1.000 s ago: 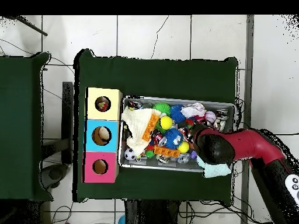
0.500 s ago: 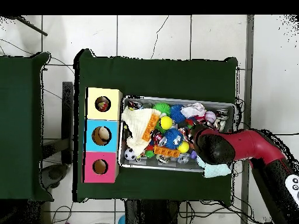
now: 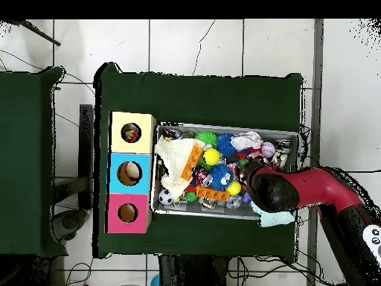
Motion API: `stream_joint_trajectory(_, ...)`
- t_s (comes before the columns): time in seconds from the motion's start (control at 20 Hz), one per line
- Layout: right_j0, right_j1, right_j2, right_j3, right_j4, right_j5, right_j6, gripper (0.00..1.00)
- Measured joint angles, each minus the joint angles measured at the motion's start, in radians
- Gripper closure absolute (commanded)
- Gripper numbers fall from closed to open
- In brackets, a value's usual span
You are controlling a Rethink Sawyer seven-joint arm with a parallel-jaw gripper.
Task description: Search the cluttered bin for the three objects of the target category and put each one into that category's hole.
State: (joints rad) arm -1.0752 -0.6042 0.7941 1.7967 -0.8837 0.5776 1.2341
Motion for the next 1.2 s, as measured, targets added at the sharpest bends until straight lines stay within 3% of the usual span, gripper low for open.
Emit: stream_joint_trajectory(1.2,0.001,-0.001,-0.018,0.037,0.000,-0.023,0.000,0.00)
